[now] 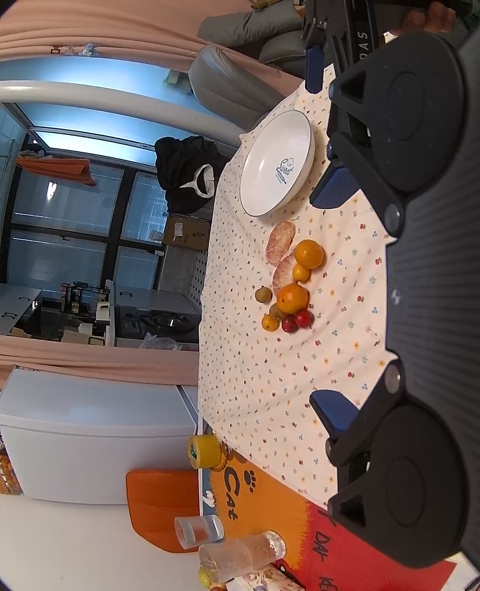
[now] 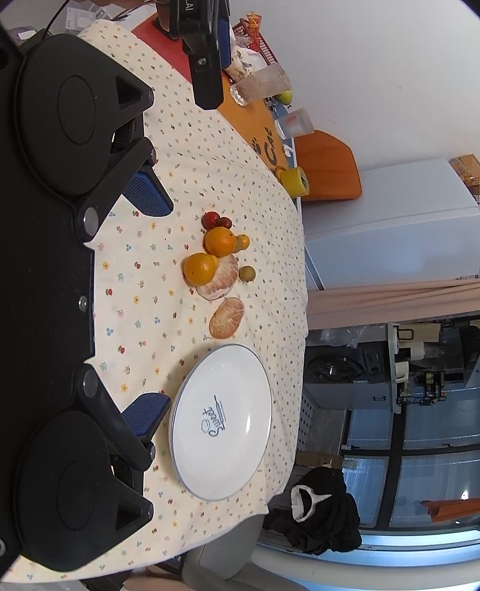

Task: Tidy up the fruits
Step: 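Reach the right gripper to the orange while the left gripper approaches the red cherry tomato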

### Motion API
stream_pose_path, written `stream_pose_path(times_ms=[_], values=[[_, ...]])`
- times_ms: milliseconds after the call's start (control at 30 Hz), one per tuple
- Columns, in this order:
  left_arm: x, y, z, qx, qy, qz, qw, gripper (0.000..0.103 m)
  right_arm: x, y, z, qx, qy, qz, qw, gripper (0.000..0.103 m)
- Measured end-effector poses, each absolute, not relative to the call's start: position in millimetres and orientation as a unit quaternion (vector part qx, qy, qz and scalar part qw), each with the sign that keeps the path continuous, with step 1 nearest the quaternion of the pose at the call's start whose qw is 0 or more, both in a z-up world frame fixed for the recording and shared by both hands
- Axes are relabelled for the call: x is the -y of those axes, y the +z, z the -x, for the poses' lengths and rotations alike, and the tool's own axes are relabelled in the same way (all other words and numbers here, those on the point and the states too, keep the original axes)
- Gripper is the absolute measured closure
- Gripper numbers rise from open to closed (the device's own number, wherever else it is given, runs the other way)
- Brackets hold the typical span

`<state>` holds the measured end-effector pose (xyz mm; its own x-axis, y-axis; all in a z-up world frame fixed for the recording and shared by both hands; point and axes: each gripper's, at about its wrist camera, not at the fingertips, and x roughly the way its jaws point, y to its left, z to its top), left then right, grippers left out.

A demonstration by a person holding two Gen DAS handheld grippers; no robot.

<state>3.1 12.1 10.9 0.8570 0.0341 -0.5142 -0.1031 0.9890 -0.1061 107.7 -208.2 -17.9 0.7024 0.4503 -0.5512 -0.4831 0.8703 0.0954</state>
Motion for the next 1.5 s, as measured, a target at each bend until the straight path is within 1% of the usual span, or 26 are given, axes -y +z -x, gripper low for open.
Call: stream_pose_path(times_ms=[567, 700, 800, 833, 967, 1100, 1200, 1267, 1300, 1367, 1433, 1500], values=[[-28.8, -12.6, -43.7, -0.275, 0.039, 0.088, 0.957, 0.0, 191.4, -41.1, -152.7, -0.314, 0.327, -0.005, 0.891, 0.0], [-32.5, -20.1, -52.2, -0.278, 0.04, 0.094, 0.955, 0.002, 188.6, -44.4, -160.8, -0.311, 0.343, -0.012, 0.886, 0.0], [-34.9, -24.6, -58.3, -0.28, 0.042, 0.097, 0.954, 0.002, 183.7, -45.3, -164.5, -0.307, 0.35, -0.003, 0.885, 0.003], [-35.8, -26.0, -60.7, -0.281, 0.042, 0.1, 0.954, 0.003, 182.2, -45.9, -166.4, -0.307, 0.352, -0.003, 0.884, 0.005], [-38.4, -31.9, -70.3, -0.285, 0.049, 0.101, 0.952, 0.008, 178.3, -48.8, -176.1, -0.31, 0.364, -0.015, 0.878, 0.014], [-39.8, -37.8, -81.1, -0.291, 0.053, 0.102, 0.95, 0.014, 173.6, -52.5, -187.1, -0.316, 0.372, -0.022, 0.873, 0.017], [-41.7, -43.2, -89.6, -0.297, 0.053, 0.107, 0.948, 0.021, 170.8, -55.3, -194.0, -0.315, 0.375, -0.027, 0.871, 0.017], [-43.0, -47.2, -95.8, -0.301, 0.054, 0.109, 0.946, 0.027, 167.6, -58.3, -198.9, -0.317, 0.376, -0.024, 0.87, 0.019], [-44.0, -49.5, -99.1, -0.304, 0.054, 0.11, 0.945, 0.029, 165.8, -60.2, -201.5, -0.319, 0.377, -0.023, 0.869, 0.02], [-45.6, -53.6, -105.1, -0.309, 0.054, 0.115, 0.943, 0.034, 162.5, -64.2, -207.2, -0.326, 0.377, -0.025, 0.866, 0.026], [-46.6, -57.3, -110.6, -0.313, 0.054, 0.118, 0.941, 0.037, 160.6, -67.5, -212.2, -0.332, 0.379, -0.029, 0.863, 0.031], [-48.1, -60.6, -116.8, -0.32, 0.053, 0.122, 0.938, 0.04, 157.8, -70.8, -216.6, -0.336, 0.378, -0.027, 0.862, 0.033]])
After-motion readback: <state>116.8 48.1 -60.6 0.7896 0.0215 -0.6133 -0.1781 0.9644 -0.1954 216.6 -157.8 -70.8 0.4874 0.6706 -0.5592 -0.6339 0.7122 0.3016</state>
